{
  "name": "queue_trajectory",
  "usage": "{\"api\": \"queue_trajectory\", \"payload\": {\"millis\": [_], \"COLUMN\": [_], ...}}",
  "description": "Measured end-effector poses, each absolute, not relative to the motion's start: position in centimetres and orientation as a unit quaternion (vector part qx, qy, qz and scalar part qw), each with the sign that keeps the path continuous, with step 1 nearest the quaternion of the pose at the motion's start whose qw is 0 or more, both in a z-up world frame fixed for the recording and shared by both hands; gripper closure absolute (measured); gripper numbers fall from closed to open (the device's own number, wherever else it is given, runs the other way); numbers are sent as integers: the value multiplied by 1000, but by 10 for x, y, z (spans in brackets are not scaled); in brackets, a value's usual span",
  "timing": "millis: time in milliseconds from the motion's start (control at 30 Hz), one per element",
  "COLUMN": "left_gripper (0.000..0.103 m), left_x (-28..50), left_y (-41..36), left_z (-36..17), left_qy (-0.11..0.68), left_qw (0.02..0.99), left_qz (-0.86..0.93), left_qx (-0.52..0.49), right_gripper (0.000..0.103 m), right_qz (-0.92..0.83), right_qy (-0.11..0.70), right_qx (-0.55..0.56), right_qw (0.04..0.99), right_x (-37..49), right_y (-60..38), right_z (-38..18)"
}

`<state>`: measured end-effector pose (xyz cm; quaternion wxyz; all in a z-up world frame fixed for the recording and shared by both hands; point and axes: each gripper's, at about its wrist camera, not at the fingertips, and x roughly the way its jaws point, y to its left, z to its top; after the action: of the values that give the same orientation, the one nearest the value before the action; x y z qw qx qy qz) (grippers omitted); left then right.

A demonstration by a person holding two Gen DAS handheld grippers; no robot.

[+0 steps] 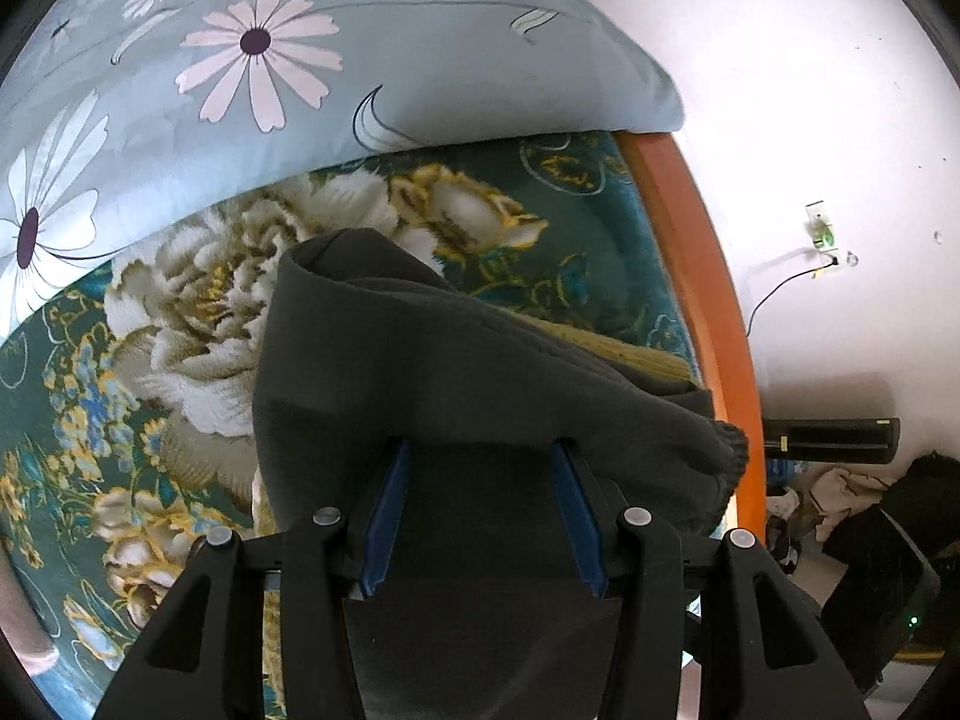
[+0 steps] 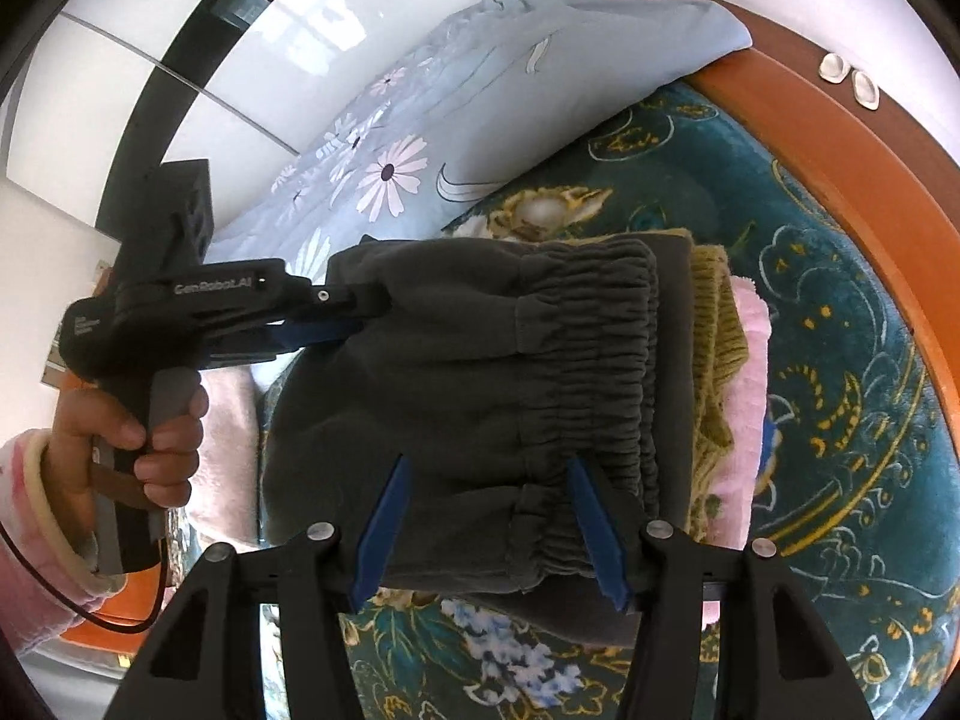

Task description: Fold clothes

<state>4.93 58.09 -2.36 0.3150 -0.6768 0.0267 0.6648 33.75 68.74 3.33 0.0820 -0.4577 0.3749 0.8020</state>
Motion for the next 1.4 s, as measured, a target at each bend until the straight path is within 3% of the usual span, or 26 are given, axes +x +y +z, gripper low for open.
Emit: {"api": "queue_trajectory", "payload": {"millis": [300,500,667,733,800,933,1067,1233,1400], "left_gripper": [53,53,53,49,36,35,24,24,24], "left_x": [64,107,148,163,178,205,220,222,223], "left_y": [570,538,508,497,485,467,457,451,457], "left_z": [1,34,32,19,7,-9,-13,-12,-7], "left_qy": [11,-3,5,3,2,10,8,-7,32], "left_qw": [304,297,258,228,198,164,144,128,114], "left_qz": [689,716,724,716,705,694,693,713,722], "left_qx": [-658,-632,-640,-660,-680,-701,-706,-690,-682], "right_gripper": [43,43,43,43,43,43,31,19,4], "right_qz": [795,810,794,783,766,743,756,766,776], "right_qy": [390,371,375,381,378,380,369,348,336], "right_qx": [-456,-446,-472,-485,-512,-542,-532,-531,-523], "right_qw": [91,88,82,83,91,93,94,99,108], "right_x": [340,357,374,380,383,390,393,391,390], "right_y": [689,663,639,632,625,615,612,612,615], "right_z": [39,73,63,55,42,25,31,31,30]}}
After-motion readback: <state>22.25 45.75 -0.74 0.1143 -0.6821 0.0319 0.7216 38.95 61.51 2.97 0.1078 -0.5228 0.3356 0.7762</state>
